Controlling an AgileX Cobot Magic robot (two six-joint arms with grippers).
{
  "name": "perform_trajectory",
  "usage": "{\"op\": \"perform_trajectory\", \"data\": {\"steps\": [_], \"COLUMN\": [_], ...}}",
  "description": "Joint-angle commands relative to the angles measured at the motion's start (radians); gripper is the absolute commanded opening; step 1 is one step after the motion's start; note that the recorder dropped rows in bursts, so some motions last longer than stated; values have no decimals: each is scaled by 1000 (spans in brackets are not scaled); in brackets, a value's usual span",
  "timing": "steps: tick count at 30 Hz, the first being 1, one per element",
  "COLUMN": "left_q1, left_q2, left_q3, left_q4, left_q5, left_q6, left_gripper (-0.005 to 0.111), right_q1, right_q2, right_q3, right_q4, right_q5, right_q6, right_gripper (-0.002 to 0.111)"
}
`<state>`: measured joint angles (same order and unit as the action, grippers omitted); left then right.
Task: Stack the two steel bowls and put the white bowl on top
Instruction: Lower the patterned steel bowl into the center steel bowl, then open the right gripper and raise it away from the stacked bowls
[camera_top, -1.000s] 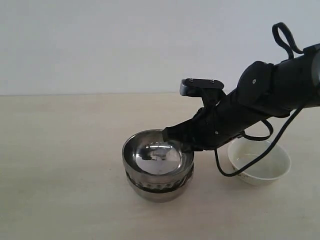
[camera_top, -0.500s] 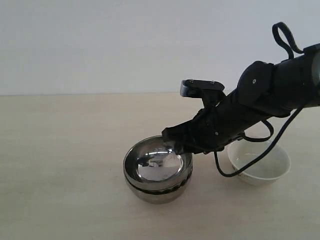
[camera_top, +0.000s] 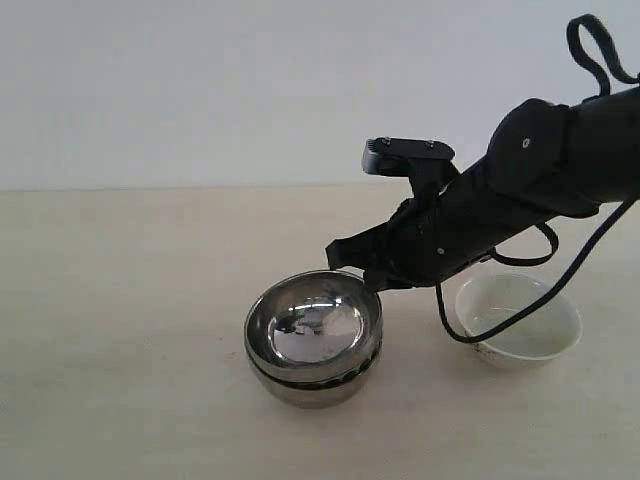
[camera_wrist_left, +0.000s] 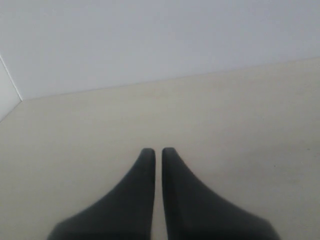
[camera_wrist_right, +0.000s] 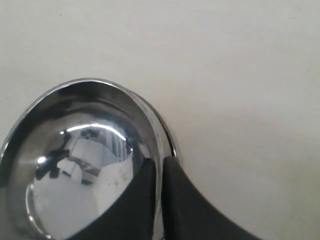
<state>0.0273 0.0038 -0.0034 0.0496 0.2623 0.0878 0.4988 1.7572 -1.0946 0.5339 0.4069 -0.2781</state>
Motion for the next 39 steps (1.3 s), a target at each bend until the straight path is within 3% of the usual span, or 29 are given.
{"op": "perform_trajectory", "data": {"steps": [1,16,23,39], "left_q1": [3,3,3,3], "left_q2": [-4,-4,-4,-4], "left_q3": [3,3,3,3], "left_q4": [-8,-8,-8,-8], "left_q5": [-8,-8,-8,-8], "left_q6": [-10,-10,-10,-10], "left_gripper": [4,4,4,4], "right_q1": [-2,-2,2,175], "right_q2": [-12,7,-47,-49], "right_q3": [1,1,1,1], "right_q4": [-11,-42,-23,10], "right_q5": [27,19,106,126], "right_q6": [6,18,7,13], "right_gripper": [0,0,0,0]}}
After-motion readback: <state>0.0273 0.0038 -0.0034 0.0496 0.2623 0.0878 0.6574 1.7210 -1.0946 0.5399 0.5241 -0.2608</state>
